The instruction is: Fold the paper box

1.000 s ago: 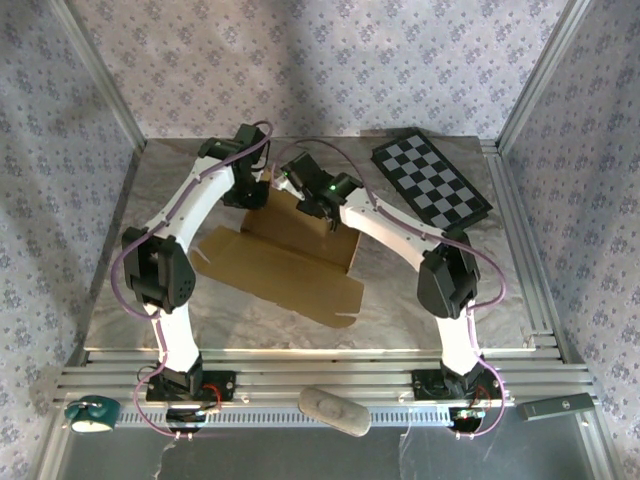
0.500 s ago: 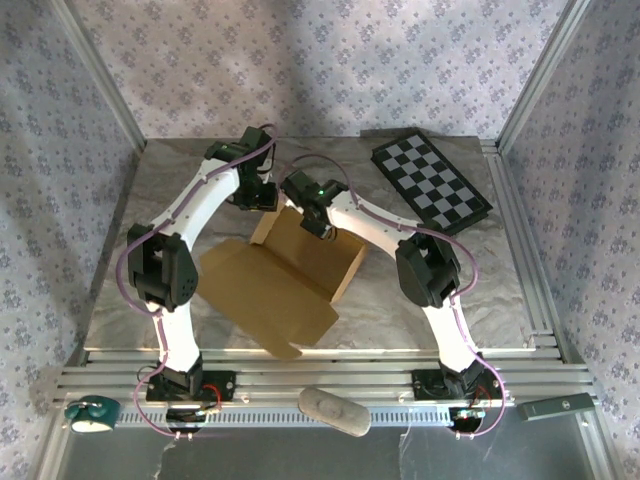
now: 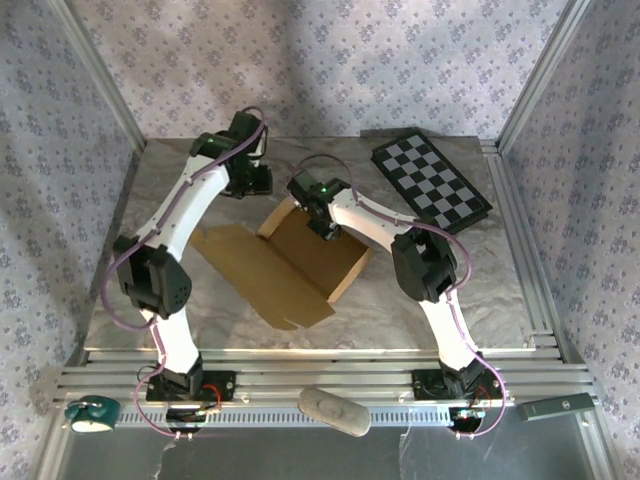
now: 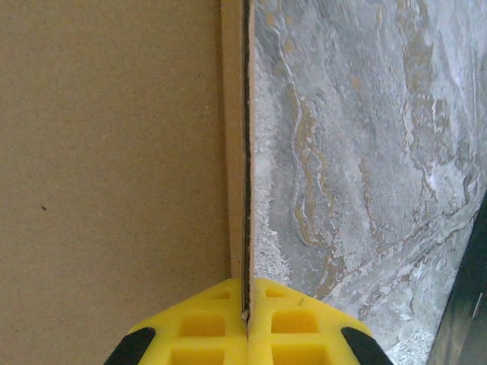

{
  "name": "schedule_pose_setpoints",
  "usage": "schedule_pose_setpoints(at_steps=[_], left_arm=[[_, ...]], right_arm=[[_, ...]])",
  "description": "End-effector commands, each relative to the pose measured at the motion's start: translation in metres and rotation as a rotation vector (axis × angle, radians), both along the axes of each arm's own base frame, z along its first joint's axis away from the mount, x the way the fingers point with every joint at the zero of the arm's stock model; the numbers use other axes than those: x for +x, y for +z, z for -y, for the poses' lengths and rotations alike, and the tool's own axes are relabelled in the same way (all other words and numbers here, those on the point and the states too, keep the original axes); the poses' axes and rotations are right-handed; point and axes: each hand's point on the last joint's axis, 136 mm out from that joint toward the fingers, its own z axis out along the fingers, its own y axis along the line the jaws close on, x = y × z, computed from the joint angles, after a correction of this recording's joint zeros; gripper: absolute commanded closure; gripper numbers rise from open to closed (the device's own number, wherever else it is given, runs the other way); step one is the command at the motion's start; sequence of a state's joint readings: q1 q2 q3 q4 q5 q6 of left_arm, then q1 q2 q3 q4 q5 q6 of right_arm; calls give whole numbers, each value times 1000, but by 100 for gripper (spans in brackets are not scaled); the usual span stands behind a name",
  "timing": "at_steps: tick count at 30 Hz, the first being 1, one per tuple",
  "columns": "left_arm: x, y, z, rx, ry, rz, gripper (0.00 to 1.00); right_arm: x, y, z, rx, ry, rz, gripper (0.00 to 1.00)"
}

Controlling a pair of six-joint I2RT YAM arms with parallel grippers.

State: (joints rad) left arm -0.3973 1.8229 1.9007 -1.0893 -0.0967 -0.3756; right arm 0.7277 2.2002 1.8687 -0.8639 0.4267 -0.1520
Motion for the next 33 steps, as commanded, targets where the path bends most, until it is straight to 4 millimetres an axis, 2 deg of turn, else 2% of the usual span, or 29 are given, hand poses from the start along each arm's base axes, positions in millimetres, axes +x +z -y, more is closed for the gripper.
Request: schedule_pose_setpoints(at_steps=[1, 5, 8, 11, 16, 18, 22, 28, 31, 33], left_arm=[[-6, 52, -24, -33, 101, 124, 55], [-17, 71, -36, -49, 148, 169, 54], [-27, 74, -44, -68, 177, 180, 54], [-39, 67, -52, -106, 207, 160, 55], [-54, 44, -60, -220, 267, 114, 57], [-53, 34, -53, -285, 254, 95, 58], [-46, 16, -27, -428, 194, 53, 56], [-27, -19, -1, -483, 146, -41, 55], [-13, -25, 10, -518, 137, -46, 57], [-3, -21, 21, -552, 113, -31, 59]], right_arm=[[0, -15, 32, -69, -118, -31, 100], [1, -25, 65, -79, -252, -53, 100], [0, -30, 90, -55, -370, -71, 100], [-5, -35, 115, -6, -509, -102, 100], [-20, -39, 140, 55, -716, -113, 100], [-27, -42, 142, 74, -775, -111, 100], [-38, -41, 137, 89, -871, -95, 100], [-38, -37, 115, 160, -928, -71, 100], [-38, -41, 111, 175, -938, -88, 100], [-38, -42, 111, 178, -939, -94, 100]])
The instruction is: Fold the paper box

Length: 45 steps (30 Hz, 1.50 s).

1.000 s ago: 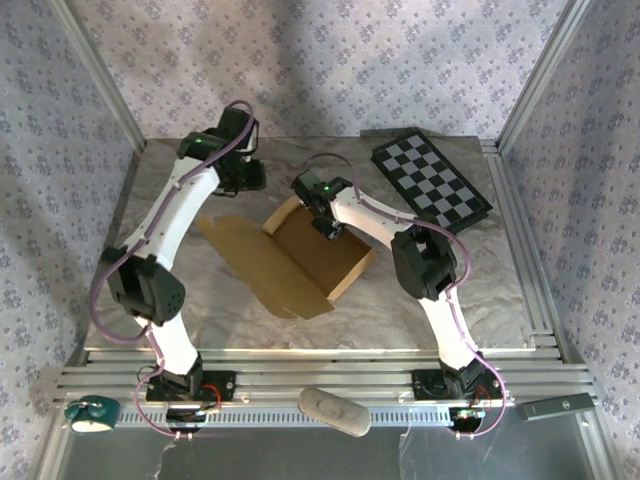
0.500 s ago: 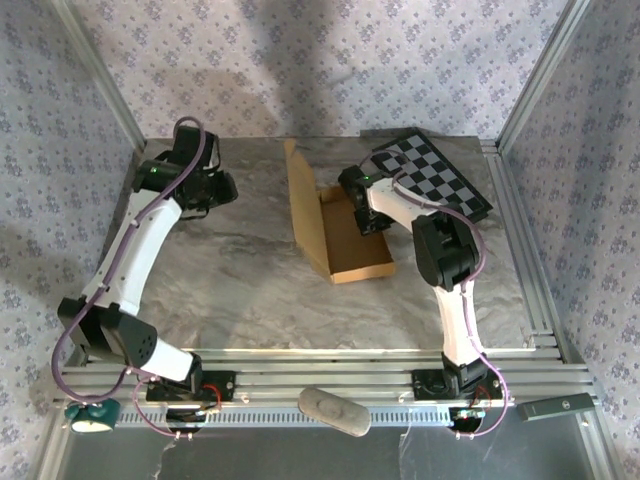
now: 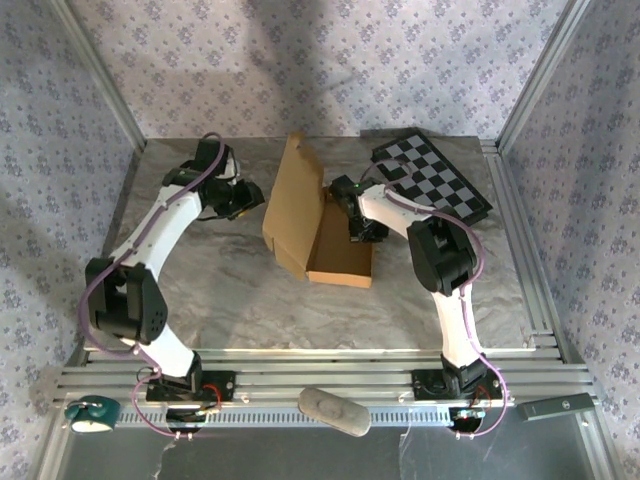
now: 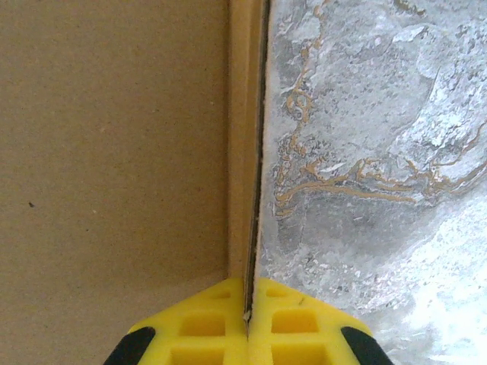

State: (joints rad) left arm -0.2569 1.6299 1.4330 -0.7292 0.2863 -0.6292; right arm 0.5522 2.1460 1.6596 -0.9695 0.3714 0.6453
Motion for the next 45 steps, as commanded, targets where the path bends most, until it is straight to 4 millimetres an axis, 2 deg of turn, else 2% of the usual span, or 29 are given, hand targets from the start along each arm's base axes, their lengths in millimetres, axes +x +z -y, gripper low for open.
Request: schedule_pose_setpoints(at_steps=[1, 6, 16, 24, 28, 32, 34, 40, 43, 45], left_arm=[[20, 25, 30, -106, -52, 81, 60], [18, 31, 61, -117, -123, 90, 61], [15, 24, 89, -133, -176, 68, 62], [3, 14, 115, -107, -246, 41, 62], [-5, 11, 106, -45, -224, 23, 59], [-12, 32, 86, 34, -206, 88, 53], [-19, 39, 85, 41, -244, 103, 51], [-44, 39, 96, -29, -337, 77, 47], [-46, 54, 92, -15, -319, 129, 45], [-46, 69, 90, -11, -319, 184, 34]], right_arm=[[-9, 1, 1, 29, -48, -41, 100], [-6, 4, -2, 62, -49, -43, 100], [0, 10, -15, 131, -52, -44, 100], [1, 11, -21, 173, -69, -54, 100], [0, 12, -24, 203, -104, -55, 98], [0, 18, -28, 243, -158, -33, 93], [-1, 21, -29, 257, -185, -24, 92], [-2, 15, -30, 264, -238, -23, 89], [-4, 13, -30, 271, -272, -21, 89], [-4, 12, -30, 278, -286, -17, 88]])
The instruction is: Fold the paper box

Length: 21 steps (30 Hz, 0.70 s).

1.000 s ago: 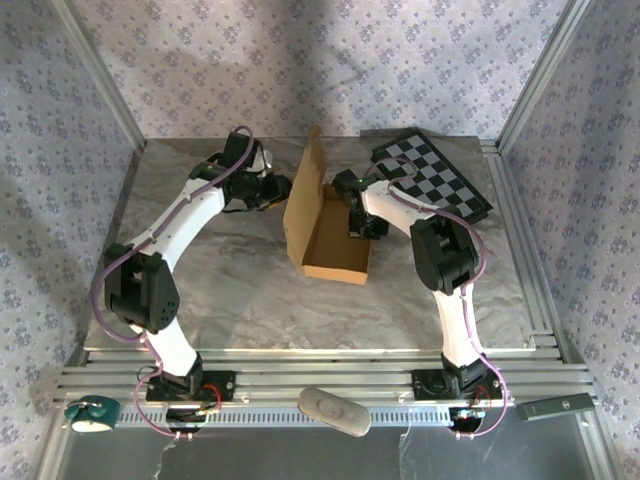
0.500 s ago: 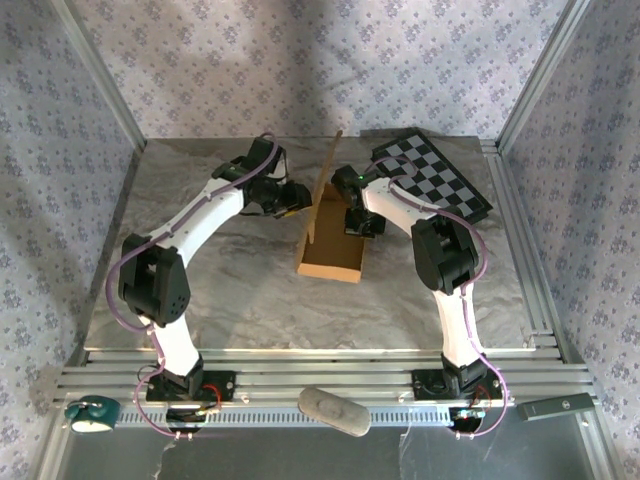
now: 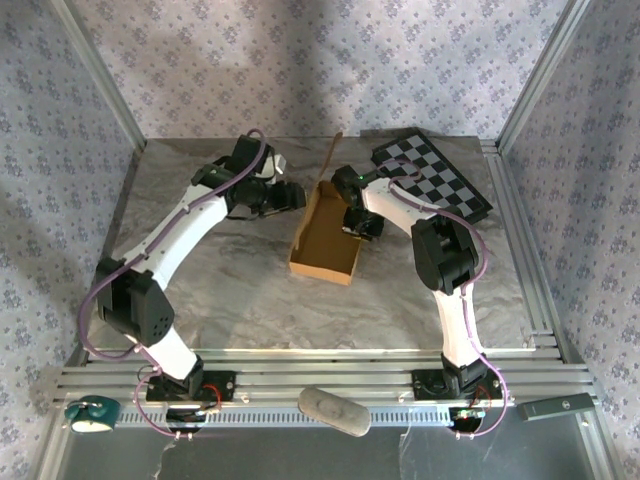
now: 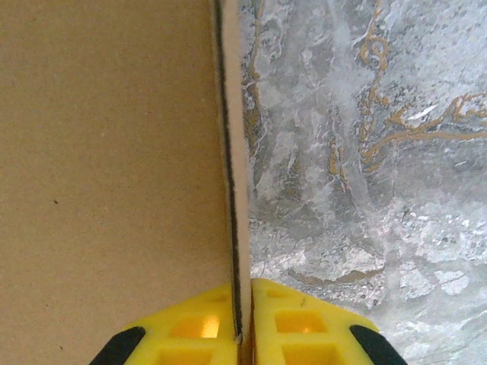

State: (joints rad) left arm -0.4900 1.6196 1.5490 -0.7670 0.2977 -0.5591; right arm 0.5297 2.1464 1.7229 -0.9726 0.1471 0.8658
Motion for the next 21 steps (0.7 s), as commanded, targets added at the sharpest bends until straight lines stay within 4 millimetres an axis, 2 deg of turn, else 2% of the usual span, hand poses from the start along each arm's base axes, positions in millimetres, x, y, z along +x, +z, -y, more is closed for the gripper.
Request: schedule_pose_setpoints(at_steps=[1, 5, 10, 15, 21], left_arm=[[-10, 31, -1, -13, -35, 93, 31], [-11, 38, 7, -20, -92, 104, 27], [-10, 60, 21, -55, -129, 165, 26], [-15, 55, 36, -31, -197, 153, 26], [-16, 27, 36, 79, -233, 99, 32]], right_arm=[[-5, 5, 2, 15, -65, -2, 89], [-5, 3, 2, 7, -64, -10, 90], [-5, 2, 2, 5, -66, -9, 90], [-5, 0, 3, 9, -79, -18, 90], [-5, -2, 0, 28, -96, -24, 90]])
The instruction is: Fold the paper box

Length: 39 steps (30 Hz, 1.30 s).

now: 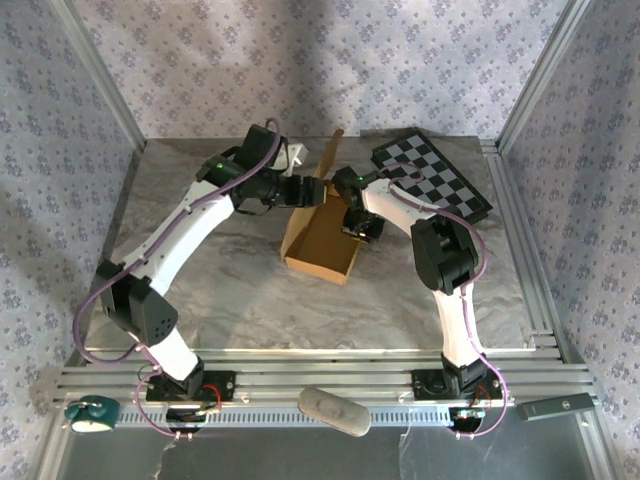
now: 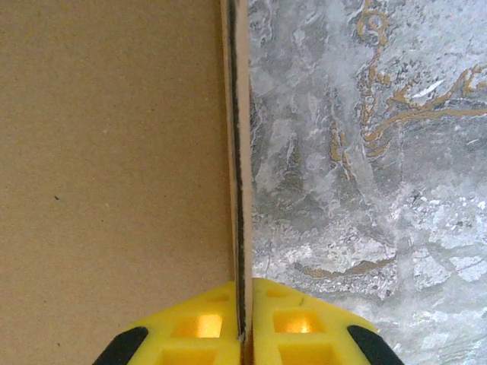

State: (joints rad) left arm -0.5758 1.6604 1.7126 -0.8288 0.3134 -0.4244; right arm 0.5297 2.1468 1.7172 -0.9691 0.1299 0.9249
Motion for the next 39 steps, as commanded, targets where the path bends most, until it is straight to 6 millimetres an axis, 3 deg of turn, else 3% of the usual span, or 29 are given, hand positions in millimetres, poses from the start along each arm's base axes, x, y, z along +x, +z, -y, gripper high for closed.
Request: schedule_pose_setpoints(at_steps=[1, 8, 12, 15, 18, 25, 28, 32, 34, 39], left_arm=[[-4, -15, -4, 102, -37, -4, 33], [6, -30, -17, 467, -53, 118, 54], [15, -24, -22, 533, -72, 211, 81], [18, -16, -21, 559, -140, 285, 94], [18, -14, -17, 580, -230, 335, 100], [16, -16, -18, 647, -381, 444, 100], [17, -11, -23, 682, -421, 544, 100], [18, -8, -30, 742, -488, 649, 100], [21, -4, -32, 745, -509, 692, 100], [24, 0, -35, 717, -581, 742, 100]], right_arm=[[-3, 0, 2, 11, -43, -19, 90], [-6, 15, -9, 118, -132, -1, 83], [-7, 39, -15, 199, -162, 46, 60], [-6, 66, -11, 213, -121, 122, 44], [2, 100, -3, 188, 19, 268, 33], [28, 179, 44, 119, 308, 657, 31], [37, 199, 70, 112, 370, 798, 32], [34, 202, 84, 153, 582, 954, 29], [30, 191, 85, 105, 738, 976, 25], [27, 186, 67, -13, 1028, 1021, 13]])
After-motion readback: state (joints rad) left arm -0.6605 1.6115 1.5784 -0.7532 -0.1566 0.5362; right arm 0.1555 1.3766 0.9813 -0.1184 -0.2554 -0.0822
